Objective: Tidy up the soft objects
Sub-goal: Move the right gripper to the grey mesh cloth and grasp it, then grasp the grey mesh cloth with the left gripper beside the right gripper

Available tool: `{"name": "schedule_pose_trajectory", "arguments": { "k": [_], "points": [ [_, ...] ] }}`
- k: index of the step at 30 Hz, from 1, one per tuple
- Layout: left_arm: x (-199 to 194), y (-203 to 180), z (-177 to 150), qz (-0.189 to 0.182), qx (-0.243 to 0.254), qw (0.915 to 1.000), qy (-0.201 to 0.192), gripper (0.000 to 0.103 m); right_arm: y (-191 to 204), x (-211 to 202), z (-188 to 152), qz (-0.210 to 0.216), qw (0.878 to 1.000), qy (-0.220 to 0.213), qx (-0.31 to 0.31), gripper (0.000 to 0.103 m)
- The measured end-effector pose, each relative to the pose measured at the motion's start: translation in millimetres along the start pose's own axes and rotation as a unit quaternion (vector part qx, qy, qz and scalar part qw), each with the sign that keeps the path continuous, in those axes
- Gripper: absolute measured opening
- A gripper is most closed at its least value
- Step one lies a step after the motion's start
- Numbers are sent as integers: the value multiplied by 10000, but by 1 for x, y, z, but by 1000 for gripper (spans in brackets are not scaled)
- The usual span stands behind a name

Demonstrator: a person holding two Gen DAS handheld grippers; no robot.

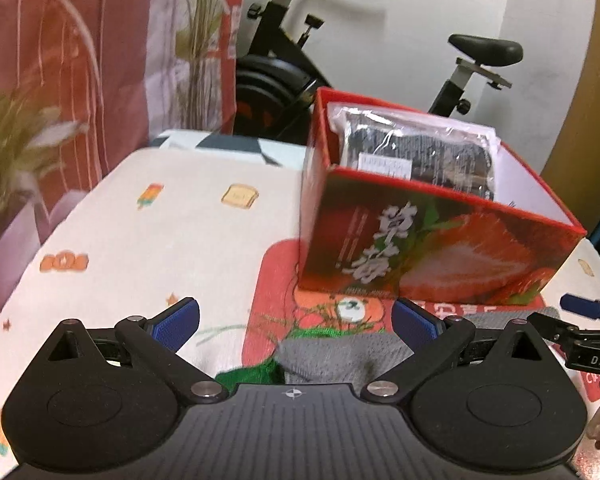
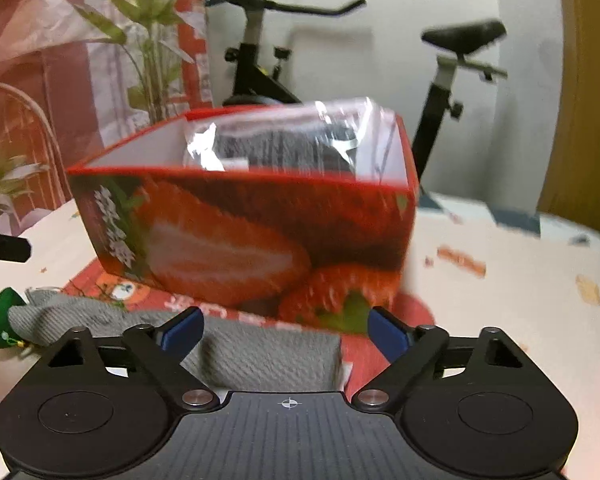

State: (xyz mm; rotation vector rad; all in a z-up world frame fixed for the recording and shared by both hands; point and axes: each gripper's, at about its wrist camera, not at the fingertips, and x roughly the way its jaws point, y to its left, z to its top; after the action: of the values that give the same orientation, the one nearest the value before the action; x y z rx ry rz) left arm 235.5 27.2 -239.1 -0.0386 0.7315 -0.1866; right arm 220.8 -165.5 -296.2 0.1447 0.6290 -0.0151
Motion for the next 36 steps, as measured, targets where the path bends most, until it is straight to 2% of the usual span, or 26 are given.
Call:
{"name": "schedule_pose_trajectory", "arguments": {
  "k": [5,6,7,14,15,19,22,29,32,34,36],
  "points": [
    [7,2,-7,43,-142,9998,119,103,-12,12,-21,153,9990,132,407,75],
    [7,3,-9,40,-170,9998,125,103,-13,13,-24,202,9988,123,432,69],
    [8,4,-10,36,-196,9997,136,103,-13,14,-26,251,9987,104,426,63],
    [12,15,-15,87,-468,9986,246,102,-11,14,-32,376,9984,-54,418,50],
    [12,16,-15,97,-512,9983,251,102,-10,13,-34,356,9986,-91,389,45],
    [9,24,-16,-84,-766,9966,276,95,-6,10,-37,315,9991,-190,215,35],
    [5,25,-18,-146,-788,9964,271,85,-4,9,-38,308,9991,-256,156,32],
    [1,17,-23,-399,-744,9956,396,82,-6,8,-39,366,9988,-275,194,30],
    [2,12,-24,-400,-685,9960,418,82,-6,8,-39,363,9988,-276,197,29],
    [3,12,-24,-366,-709,9959,431,73,-6,8,-39,357,9988,-276,188,29],
    [-1,13,-22,-299,-708,9964,355,70,-6,8,-39,350,9989,-278,172,29]
  ]
}}
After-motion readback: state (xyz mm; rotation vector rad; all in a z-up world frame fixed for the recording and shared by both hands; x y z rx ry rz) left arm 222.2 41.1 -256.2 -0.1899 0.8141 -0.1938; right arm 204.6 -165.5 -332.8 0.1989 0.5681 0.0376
